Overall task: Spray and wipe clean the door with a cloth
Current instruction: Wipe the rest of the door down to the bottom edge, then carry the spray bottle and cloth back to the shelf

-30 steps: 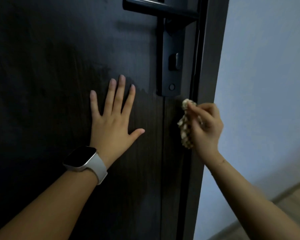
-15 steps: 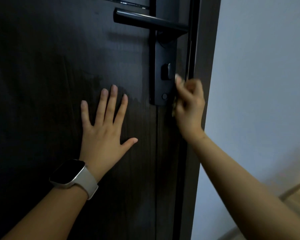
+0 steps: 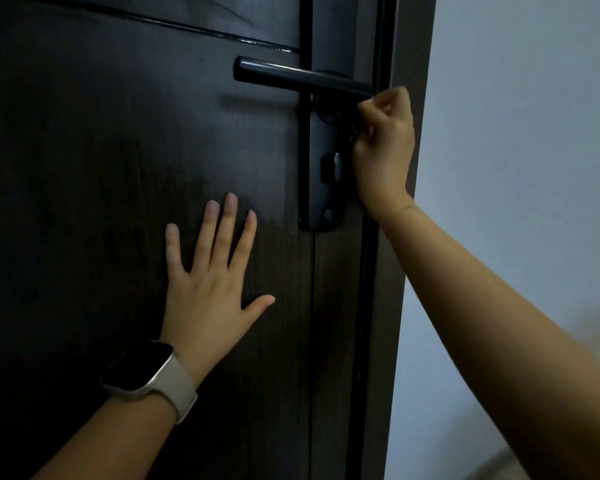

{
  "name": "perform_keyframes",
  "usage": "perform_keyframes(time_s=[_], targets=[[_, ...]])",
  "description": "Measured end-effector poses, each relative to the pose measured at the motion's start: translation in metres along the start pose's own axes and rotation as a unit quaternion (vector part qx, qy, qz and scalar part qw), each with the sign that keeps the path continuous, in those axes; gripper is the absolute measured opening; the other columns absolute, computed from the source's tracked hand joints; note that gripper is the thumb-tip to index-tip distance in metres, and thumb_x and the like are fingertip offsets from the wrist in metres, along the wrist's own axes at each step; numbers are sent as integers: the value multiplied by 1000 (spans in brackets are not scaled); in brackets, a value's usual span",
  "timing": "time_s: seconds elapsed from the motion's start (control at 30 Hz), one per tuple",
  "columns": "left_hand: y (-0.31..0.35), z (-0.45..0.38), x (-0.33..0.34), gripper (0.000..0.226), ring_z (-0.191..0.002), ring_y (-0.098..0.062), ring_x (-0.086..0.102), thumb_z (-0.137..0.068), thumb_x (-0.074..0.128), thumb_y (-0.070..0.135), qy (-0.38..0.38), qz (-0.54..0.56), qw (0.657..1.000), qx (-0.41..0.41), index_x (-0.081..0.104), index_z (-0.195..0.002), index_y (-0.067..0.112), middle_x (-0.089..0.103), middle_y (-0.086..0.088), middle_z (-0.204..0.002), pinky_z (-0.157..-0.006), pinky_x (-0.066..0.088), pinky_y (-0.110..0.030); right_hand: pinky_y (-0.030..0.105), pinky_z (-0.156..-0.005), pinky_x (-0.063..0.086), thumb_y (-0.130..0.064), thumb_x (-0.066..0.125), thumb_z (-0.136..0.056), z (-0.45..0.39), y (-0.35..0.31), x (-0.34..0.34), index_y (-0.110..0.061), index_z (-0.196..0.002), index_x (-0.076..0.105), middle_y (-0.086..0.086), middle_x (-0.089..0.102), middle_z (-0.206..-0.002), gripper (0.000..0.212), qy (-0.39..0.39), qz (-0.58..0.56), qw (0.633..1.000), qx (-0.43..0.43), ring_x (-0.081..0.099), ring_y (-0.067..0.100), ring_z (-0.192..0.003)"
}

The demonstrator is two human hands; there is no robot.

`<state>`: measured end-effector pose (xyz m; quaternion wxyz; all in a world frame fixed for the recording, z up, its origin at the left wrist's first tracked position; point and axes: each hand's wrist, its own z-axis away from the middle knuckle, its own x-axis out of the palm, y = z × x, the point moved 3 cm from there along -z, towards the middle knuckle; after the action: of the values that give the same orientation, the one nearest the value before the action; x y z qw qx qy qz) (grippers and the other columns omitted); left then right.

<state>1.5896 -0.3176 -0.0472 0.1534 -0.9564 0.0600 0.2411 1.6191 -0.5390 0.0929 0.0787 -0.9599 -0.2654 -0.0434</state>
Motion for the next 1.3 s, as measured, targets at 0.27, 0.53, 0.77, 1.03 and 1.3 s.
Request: perform_keyframes(time_s=[0.27, 0.53, 0.77, 1.03, 1.3], targets=[[-4, 7, -11, 111, -149, -28, -6, -68, 78, 50, -37, 82, 996, 18, 17, -155, 18, -5, -10, -163, -115, -15, -51, 24, -41, 37, -30, 57, -99, 154, -8, -52, 1, -87, 46, 10, 46, -65, 35, -192, -251, 862, 398, 49, 16, -48], [-26, 87, -46, 53, -138, -2, 26, -91, 61, 34, -145, 311, 939, -13, 43, -141, 38, 25, 20, -154, -113, 19, -29, 23, -42, 42, -25, 65, -91, 229, -92, -108, -1, -97, 64, -6, 55, -76, 26, -323, -198, 844, 380, 59, 8, -55], [-109, 260, -96, 49, -127, 0, 43, -91, 61, 31, -267, 372, 859, -230, 44, -136, 39, 47, 17, -137, -104, 42, -29, 12, -73, 45, -10, 64, -92, 316, -233, -94, -28, -109, 73, -14, 52, -91, 27, -453, -181, 839, 244, 57, 6, -87], [-218, 504, -137, 41, -113, 2, 45, -93, 60, 27, -307, 379, 767, -417, 50, -132, 34, 47, 20, -119, -87, 34, -9, 8, -72, 41, -4, 66, -89, 463, -403, -66, -40, -95, 71, -11, 56, -85, 36, -560, -286, 692, 354, 58, -5, -78], [-288, 702, -152, 32, -106, -19, 57, -90, 62, 43, -275, 325, 672, -605, 64, -108, 16, 61, -2, -108, -91, 41, -22, 22, -81, 45, -5, 68, -88, 582, -504, -40, -39, -89, 70, -4, 62, -92, 34, -649, -287, 599, 372, 63, 9, -86]])
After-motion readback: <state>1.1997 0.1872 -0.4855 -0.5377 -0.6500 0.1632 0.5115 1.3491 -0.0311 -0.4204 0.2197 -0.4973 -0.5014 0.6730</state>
